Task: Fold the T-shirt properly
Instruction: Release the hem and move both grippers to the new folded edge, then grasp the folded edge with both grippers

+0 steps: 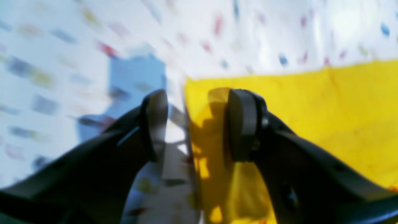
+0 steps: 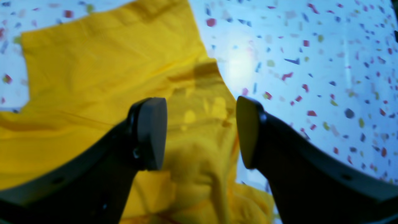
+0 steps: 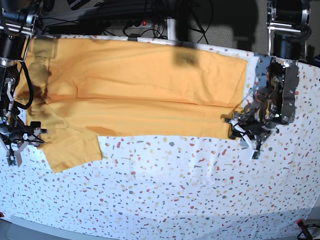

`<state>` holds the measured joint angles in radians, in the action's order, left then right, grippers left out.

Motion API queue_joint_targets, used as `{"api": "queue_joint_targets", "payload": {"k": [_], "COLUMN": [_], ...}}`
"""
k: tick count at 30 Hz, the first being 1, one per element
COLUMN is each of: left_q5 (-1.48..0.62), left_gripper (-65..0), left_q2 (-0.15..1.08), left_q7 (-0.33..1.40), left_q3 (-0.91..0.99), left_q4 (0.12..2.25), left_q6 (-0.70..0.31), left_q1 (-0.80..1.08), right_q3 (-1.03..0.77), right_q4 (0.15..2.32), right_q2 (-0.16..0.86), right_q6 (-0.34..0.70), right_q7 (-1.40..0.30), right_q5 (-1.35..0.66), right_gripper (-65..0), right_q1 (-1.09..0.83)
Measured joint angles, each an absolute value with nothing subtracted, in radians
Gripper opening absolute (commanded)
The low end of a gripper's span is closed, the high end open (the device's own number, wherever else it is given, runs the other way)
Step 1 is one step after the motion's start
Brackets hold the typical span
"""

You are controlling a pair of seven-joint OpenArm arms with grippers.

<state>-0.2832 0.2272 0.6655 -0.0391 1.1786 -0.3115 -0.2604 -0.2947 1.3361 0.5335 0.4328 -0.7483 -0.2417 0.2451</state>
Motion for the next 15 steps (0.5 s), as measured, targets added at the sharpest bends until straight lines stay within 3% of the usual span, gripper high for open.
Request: {"api": "queue_joint_targets", "payload": {"k": [7, 9, 12, 15], "left_q5": [-0.284, -0.257, -0.25, -0.251], "left_gripper": [-35.9, -42.5, -62.9, -65.0], "left_q2": [0.207, 0.207, 0.208, 0.208], "left_q7": [0.654, 0.653, 0.654, 0.655], "left_q3": [-0.038, -0.038, -0.038, -0.038], "left_q4": [1.152, 1.152, 1.151, 1.151], "left_q6": [-0.314, -0.314, -0.314, -0.317], "left_q1": [-0.277, -0.277, -0.277, -0.277], "right_q3": [-0.294, -0.294, -0.294, -0.294], "right_q4": [1.336, 1.336, 1.336, 1.328], "right_q2": [0.468, 0.462, 0.456, 0.455], "right_q6": [0.434, 0.434, 0.434, 0.434], "right_q7": [-0.745, -0.731, -0.702, -0.626], "right_q5": [-0.239, -0.239, -0.239, -0.212], "right_gripper": [-29.9, -29.9, -29.9, -30.0], "right_q1": [0.257, 0.257, 0.258, 0.259]}}
